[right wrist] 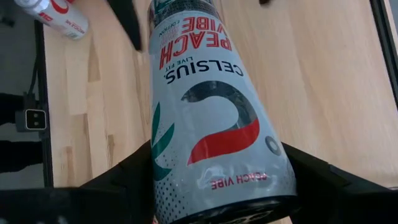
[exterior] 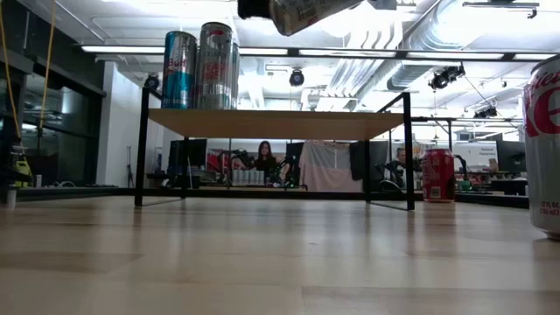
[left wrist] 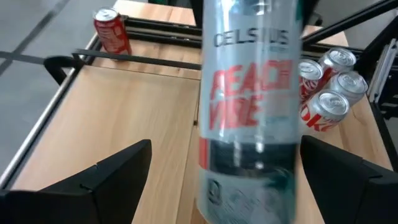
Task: Place canned beverage on shelf
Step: Put the white-pink soda can aligned with the other white-pink soda cans on the shelf
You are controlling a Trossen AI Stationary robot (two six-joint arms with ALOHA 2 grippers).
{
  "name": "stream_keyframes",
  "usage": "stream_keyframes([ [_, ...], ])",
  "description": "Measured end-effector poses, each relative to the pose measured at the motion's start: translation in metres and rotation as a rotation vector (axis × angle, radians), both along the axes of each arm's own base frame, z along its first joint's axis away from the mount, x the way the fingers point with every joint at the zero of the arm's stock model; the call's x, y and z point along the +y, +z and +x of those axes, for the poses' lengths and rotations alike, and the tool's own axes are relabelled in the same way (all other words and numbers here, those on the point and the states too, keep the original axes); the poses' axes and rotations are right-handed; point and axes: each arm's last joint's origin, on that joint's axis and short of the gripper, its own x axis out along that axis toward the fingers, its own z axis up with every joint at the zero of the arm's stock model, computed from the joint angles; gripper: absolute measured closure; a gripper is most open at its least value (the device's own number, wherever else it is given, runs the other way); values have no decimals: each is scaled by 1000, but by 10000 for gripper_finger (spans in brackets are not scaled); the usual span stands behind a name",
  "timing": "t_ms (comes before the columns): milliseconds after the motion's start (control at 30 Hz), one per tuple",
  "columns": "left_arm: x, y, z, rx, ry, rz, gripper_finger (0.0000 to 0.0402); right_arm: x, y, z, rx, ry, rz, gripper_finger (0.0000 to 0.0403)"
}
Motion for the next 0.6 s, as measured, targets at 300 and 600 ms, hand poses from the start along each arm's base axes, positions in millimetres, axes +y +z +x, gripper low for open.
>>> stream_keyframes([
  [300,0,-15,21,-7,-111,-32,51,1,2,4,-39,23,-14,152],
  [600,2,-23,25,23,-25,-24,179,1,2,4,-40,43,-43,152],
])
